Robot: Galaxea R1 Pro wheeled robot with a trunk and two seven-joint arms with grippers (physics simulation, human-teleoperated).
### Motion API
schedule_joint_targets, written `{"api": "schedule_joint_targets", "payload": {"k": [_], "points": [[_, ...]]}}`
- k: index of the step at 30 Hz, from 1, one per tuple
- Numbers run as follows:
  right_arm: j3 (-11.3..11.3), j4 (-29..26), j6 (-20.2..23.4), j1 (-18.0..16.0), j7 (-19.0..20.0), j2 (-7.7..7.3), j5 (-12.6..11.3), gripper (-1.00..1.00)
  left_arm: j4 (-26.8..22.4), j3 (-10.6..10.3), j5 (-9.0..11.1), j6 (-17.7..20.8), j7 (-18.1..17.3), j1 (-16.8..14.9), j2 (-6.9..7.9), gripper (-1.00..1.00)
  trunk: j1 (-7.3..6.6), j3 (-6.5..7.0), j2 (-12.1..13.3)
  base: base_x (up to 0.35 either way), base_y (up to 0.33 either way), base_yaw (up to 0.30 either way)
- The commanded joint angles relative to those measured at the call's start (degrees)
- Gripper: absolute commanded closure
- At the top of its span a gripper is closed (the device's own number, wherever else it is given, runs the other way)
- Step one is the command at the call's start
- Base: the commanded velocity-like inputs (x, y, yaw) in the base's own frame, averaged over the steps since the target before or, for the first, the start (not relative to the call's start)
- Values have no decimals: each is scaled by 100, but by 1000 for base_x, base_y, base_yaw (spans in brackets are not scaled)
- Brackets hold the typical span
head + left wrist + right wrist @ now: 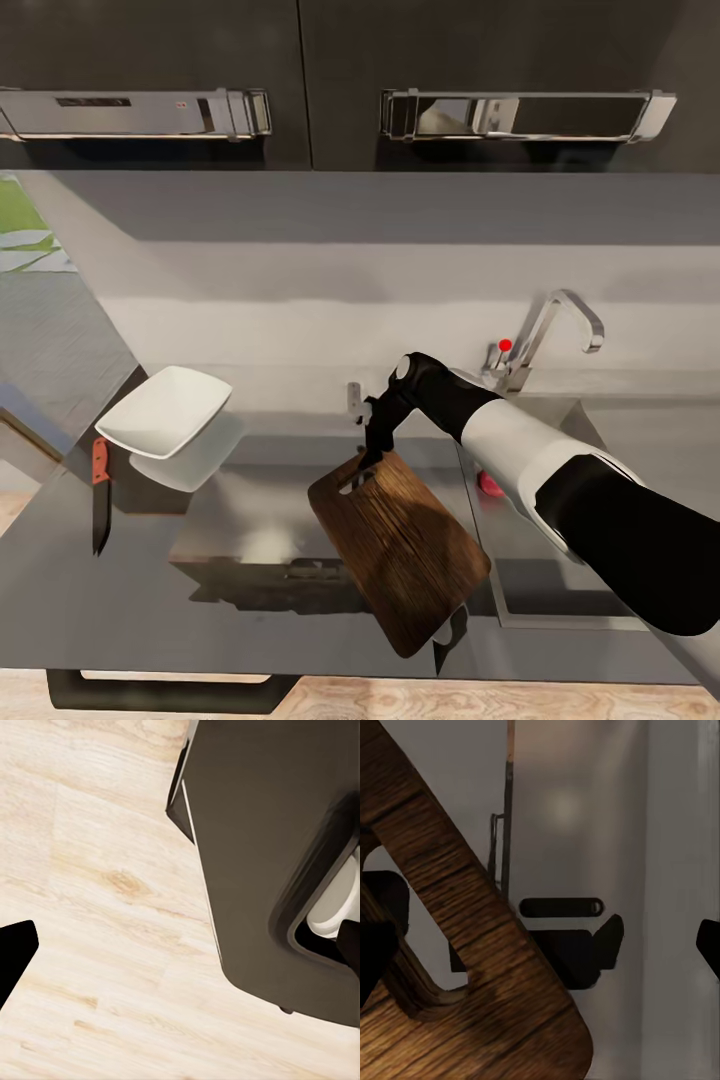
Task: In the kitchen, take the Vidalia onion out of the sink, dice it on the chopping board with the paring knife, put the diced onion into the bowl on the countertop, then place both the paring knife and the chopping board into the sink.
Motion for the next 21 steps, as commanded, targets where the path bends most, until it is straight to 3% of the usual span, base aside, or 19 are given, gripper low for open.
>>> {"api": "schedule_joint_targets", "payload": {"k": [1,6,21], "points": [[6,-9,61,-3,-18,0,2,-100,12,-2,36,-31,-5,-4,0,-100,2,-14,-8,0,0,0],[0,-9,64,-3,-237,0,2,-100,12,-2,36,-31,-5,-4,6,-100,2,-48,-8,0,0,0],[-2,-1,57,-3,-328,0,2,-100,12,-2,36,-31,-5,-4,0,-100,2,-165,-8,0,0,0]]}}
